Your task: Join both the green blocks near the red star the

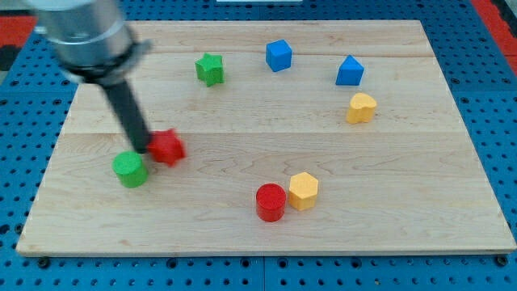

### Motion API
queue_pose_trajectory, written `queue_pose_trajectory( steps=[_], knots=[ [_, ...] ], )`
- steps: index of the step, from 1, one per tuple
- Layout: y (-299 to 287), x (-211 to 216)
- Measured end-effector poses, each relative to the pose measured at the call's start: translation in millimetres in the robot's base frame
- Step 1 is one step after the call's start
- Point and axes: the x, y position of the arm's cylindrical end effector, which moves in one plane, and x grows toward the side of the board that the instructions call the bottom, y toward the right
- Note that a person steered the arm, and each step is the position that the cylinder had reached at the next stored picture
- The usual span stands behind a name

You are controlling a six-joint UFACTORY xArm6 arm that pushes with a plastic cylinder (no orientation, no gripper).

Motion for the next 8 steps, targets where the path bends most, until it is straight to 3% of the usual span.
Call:
queue_pose_trajectory(
  steps=[1, 3, 4, 5, 6, 7, 8],
  knots=[
    [12.7, -6.2],
    [116.7, 13.5],
    [77.4, 2.9],
    [-44.3, -40.6],
    [-78.0, -6.2],
    [-72.0, 27.1],
    [-30.4, 52.0]
  ],
)
